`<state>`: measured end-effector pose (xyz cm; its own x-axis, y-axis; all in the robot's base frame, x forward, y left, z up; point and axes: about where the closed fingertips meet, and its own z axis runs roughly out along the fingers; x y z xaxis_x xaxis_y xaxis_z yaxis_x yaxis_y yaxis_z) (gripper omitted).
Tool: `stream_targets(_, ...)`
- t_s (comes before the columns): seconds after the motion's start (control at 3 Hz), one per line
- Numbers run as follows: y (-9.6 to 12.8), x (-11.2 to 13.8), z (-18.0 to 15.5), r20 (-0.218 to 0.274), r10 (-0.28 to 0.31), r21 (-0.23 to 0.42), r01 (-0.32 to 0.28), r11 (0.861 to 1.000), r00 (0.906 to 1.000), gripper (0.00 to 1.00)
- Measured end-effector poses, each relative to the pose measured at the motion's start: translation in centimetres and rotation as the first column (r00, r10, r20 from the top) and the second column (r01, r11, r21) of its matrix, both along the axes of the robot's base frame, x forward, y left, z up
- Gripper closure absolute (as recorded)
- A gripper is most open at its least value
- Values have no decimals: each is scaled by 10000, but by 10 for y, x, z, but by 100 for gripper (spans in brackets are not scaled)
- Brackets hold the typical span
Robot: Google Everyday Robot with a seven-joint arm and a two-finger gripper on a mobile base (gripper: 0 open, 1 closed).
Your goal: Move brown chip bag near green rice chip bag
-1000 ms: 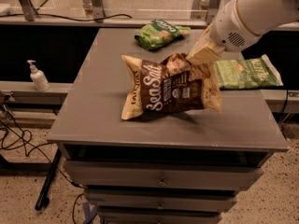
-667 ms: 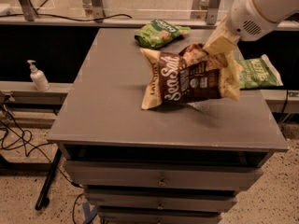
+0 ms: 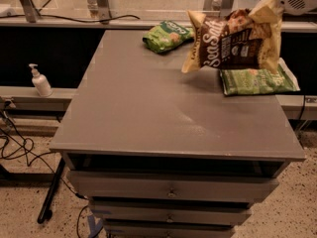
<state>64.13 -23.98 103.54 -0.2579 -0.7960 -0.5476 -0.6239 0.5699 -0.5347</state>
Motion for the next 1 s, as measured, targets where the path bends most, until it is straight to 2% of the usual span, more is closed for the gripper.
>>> stream_targets(0.33, -24, 39, 16, 1131, -1323, 737, 1245, 9895, 9847, 100)
stream_targets(0.67, -42, 82, 20, 1818, -2595, 1449, 2352, 9611, 9485, 100)
stream_targets(1.0, -49, 118, 15, 2014, -3249, 1852, 2898, 9390, 9241, 100)
